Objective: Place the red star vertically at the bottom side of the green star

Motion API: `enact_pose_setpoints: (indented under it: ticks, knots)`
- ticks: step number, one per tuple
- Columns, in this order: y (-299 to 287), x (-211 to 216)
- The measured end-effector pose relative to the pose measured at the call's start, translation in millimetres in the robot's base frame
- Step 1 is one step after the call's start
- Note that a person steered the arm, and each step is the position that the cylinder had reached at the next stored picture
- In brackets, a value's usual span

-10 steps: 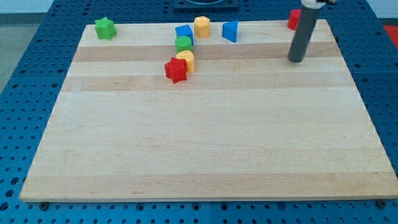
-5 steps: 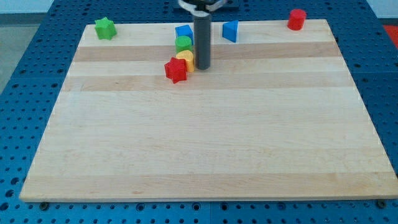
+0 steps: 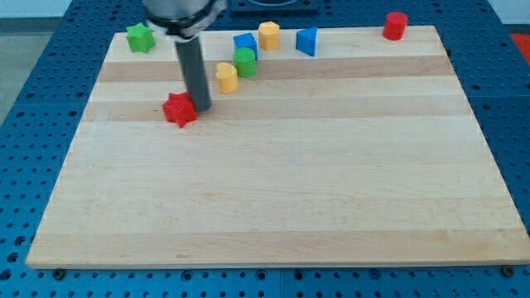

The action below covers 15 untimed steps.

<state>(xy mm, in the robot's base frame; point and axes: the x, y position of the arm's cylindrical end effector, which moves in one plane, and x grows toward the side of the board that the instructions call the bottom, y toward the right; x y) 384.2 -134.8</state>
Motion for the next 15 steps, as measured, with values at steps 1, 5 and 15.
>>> enact_pose_setpoints:
  ticks: [1, 5, 15]
  knots:
    - [-36, 7]
    - [-42, 39]
    - [-48, -86]
